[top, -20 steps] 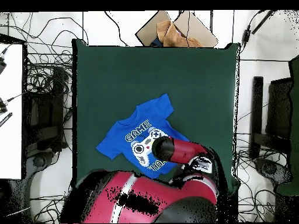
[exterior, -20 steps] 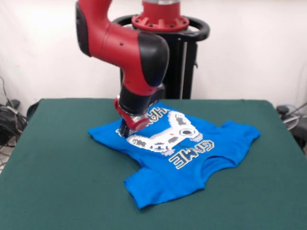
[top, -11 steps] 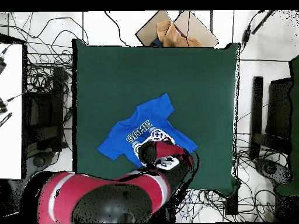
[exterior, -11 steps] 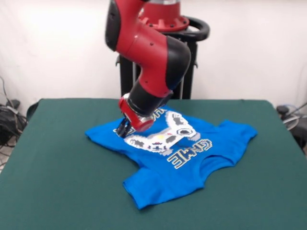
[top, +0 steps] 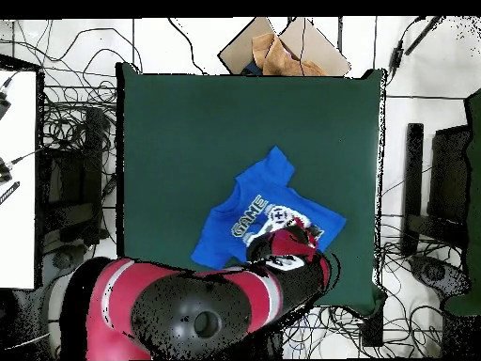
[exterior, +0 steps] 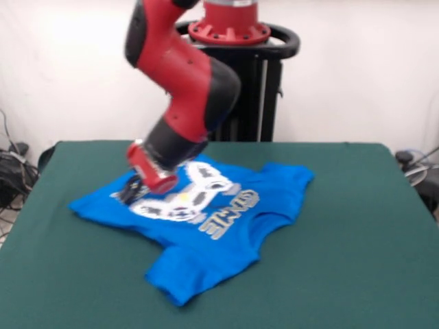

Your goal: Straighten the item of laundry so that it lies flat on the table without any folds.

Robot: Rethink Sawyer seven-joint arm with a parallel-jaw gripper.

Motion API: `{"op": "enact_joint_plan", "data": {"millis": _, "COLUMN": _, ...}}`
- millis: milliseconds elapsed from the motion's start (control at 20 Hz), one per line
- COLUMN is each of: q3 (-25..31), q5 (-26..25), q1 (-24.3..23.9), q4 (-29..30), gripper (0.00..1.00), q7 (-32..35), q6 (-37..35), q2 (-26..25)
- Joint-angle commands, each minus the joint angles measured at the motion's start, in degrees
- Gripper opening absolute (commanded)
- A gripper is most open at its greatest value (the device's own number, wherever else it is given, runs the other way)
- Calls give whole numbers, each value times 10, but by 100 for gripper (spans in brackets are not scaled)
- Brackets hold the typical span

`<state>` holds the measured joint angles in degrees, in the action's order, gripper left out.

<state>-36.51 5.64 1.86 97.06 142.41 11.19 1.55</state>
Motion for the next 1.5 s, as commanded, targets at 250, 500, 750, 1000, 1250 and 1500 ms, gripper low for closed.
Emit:
{"op": "enact_joint_plan", "data": {"millis": 250, "q3": 27, "q5": 110, "q1": -80, "q4": -154, "gripper": 0, "q7": 35, "q6": 149, "q2": -192}}
{"op": "enact_joint_plan", "data": {"millis": 500, "q3": 55, "q5": 67, "q1": -111, "q4": -159, "gripper": 0, "q7": 23, "q6": 141, "q2": -170}}
{"op": "enact_joint_plan", "data": {"millis": 750, "q3": 172, "q5": -92, "q1": -200, "q4": -134, "gripper": 0, "q7": -19, "q6": -24, "q2": -50}}
{"op": "enact_joint_plan", "data": {"millis": 1000, "q3": 229, "q5": -149, "q1": -223, "q4": -55, "gripper": 0, "q7": -24, "q6": -118, "q2": 68}}
{"op": "enact_joint_plan", "data": {"millis": 1250, "q3": 248, "q5": -158, "q1": -229, "q4": -11, "gripper": 0, "q7": -15, "q6": -158, "q2": 131}}
{"op": "enact_joint_plan", "data": {"millis": 1500, "q3": 297, "q5": -169, "q1": -259, "q4": 32, "gripper": 0, "q7": -22, "q6": -200, "q2": 190}}
